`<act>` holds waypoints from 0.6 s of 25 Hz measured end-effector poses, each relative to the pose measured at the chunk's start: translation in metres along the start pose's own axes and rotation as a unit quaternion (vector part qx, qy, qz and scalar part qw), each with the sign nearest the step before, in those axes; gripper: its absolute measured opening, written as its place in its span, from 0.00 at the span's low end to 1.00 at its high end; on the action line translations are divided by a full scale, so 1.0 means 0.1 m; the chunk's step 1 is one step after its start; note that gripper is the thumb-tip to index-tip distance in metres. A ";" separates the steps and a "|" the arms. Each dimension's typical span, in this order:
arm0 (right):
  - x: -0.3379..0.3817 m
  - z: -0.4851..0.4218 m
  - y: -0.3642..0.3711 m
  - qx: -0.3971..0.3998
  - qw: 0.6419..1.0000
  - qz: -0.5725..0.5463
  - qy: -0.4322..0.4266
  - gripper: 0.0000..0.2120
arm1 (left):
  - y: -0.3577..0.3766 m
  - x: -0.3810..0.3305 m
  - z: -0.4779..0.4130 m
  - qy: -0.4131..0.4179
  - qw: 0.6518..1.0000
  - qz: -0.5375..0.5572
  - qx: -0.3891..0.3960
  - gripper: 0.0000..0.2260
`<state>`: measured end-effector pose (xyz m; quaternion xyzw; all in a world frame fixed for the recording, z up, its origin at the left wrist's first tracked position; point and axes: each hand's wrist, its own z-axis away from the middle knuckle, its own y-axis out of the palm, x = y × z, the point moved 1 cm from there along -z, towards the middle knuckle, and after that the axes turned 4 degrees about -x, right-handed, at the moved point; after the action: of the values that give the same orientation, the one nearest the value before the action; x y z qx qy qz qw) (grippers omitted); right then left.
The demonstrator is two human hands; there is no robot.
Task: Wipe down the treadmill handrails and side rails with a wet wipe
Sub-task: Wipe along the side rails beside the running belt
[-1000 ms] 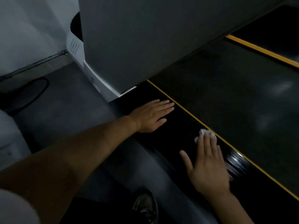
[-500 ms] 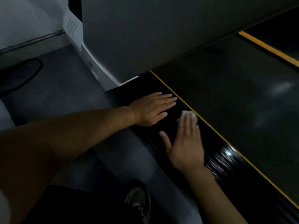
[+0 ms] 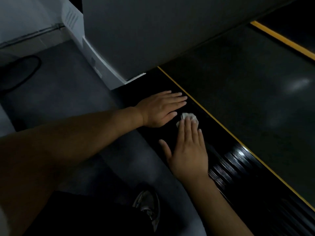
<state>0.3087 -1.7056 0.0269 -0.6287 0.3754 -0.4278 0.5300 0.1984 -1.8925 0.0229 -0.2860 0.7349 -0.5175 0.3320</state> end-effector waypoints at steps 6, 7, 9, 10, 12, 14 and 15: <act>0.06 0.38 0.01 -0.004 1.000 0.005 0.026 0.44 | -0.02 0.01 0.02 0.000 1.000 0.005 -0.008 0.25; 0.19 0.26 0.03 0.004 1.000 -0.005 0.010 0.44 | -0.02 0.00 0.02 -0.003 1.000 0.007 0.002 0.25; 0.22 0.21 0.05 0.006 1.000 0.000 -0.026 0.43 | -0.02 -0.01 0.01 -0.008 1.000 0.008 0.014 0.25; 0.13 0.33 0.04 0.007 0.999 0.013 -0.046 0.43 | -0.03 -0.01 0.01 -0.006 1.000 0.012 0.012 0.25; -0.08 0.70 -0.02 0.009 0.998 0.037 -0.055 0.43 | -0.02 -0.02 0.02 -0.003 1.000 0.010 0.009 0.24; -0.07 0.74 0.01 0.018 0.998 0.042 -0.035 0.43 | -0.04 -0.01 0.02 -0.007 1.000 0.011 0.003 0.24; 0.05 0.60 0.06 0.025 0.998 0.048 -0.038 0.43 | -0.06 -0.01 0.02 -0.012 1.000 0.021 0.002 0.24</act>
<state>0.3666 -1.6899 0.0173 -0.6122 0.3736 -0.3873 0.5794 0.2009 -1.8941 0.0280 -0.2763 0.7360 -0.5083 0.3516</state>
